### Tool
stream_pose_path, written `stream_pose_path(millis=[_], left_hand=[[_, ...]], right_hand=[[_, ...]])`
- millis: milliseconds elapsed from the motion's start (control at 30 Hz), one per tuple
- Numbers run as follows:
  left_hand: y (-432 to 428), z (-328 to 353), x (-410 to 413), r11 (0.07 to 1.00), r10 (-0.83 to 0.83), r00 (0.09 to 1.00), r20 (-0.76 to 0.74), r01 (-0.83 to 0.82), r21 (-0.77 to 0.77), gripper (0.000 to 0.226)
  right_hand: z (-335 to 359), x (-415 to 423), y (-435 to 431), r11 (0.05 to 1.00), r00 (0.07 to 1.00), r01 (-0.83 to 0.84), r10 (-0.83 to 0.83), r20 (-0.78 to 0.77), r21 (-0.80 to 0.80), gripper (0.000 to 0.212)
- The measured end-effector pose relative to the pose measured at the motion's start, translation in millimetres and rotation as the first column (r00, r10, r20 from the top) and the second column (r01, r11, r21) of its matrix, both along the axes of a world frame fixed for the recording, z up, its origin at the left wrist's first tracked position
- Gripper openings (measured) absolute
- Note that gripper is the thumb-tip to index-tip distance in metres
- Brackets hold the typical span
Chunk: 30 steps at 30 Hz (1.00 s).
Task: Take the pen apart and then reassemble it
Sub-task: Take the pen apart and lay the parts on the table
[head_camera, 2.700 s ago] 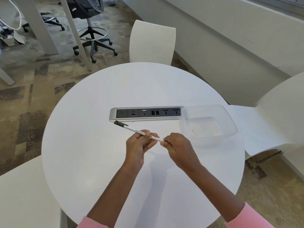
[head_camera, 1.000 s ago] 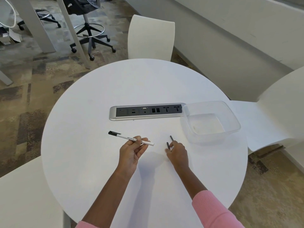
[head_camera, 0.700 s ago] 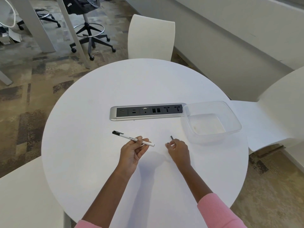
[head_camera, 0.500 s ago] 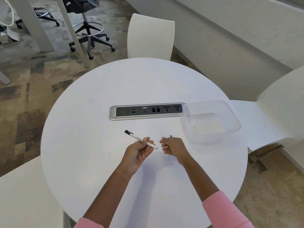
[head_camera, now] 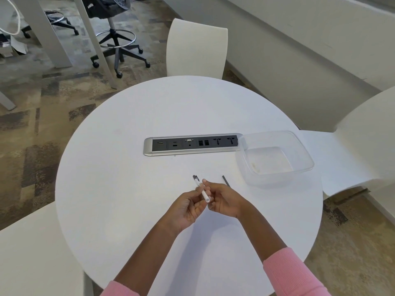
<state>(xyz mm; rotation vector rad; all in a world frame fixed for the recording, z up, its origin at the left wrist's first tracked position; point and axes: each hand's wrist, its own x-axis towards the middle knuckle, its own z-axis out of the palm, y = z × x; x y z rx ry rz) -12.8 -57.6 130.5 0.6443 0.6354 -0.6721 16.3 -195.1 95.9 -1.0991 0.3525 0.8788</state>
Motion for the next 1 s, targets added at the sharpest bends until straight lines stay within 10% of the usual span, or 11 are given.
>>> stream_pose_path(millis=[300,633,800,1000], left_hand=[[4,-19,-7,0.948,-0.22,0.975,0.019,0.209,0.24,0.021],[13,-41,-7,0.831,-0.168,0.97,0.175,0.043,0.555,0.006],[14,-56,-1,0.373,-0.392,0.881,0.265,-0.11,0.921,0.011],[16,-82,-2,-0.053,-0.737,0.666,0.11,-0.22,0.974,0.036]], right_hand=[[-4,0,-6,0.964,0.97,0.243,-0.241,0.034,-0.106,0.016],[4,6,-11,0.821,0.874,0.415,-0.24,0.423,-0.393,0.014],[1,3,-3,0.686,0.838,0.414,-0.03,0.545,-0.599,0.007],[-1,-6,11,0.595,0.751,0.444,0.162,0.641,-0.67,0.012]])
